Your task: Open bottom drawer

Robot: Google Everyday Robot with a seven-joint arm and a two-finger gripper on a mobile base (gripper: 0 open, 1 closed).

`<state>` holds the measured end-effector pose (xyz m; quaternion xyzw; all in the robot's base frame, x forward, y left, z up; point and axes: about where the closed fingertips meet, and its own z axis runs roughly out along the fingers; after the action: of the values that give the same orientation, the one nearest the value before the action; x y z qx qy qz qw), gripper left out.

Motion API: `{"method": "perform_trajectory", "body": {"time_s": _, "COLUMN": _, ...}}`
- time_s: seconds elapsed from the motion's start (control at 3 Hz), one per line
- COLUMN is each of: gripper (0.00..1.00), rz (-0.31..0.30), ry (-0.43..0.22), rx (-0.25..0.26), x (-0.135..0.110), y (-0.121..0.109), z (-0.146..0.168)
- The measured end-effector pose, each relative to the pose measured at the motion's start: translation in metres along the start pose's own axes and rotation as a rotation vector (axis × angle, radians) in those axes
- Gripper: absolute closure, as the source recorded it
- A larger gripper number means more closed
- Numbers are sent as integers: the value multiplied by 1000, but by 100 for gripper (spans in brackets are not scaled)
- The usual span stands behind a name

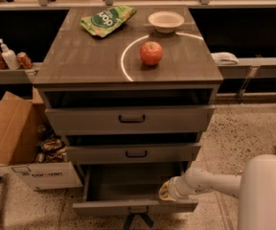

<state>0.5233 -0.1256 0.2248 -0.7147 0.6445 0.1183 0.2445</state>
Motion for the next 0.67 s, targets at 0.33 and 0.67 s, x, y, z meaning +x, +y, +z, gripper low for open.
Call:
{"method": "perform_trajectory", "body": {"time_s": 0.33, "gripper": 95, "rz": -5, "ry": -6, "rx": -6, "x": -3, "y": 7, "z": -1}}
{"method": "perform_trajectory", "body": {"time_s": 0.67, "gripper": 72, "rz": -5, "ry": -8, "rx": -9, "x": -4, "y": 9, "z": 0}}
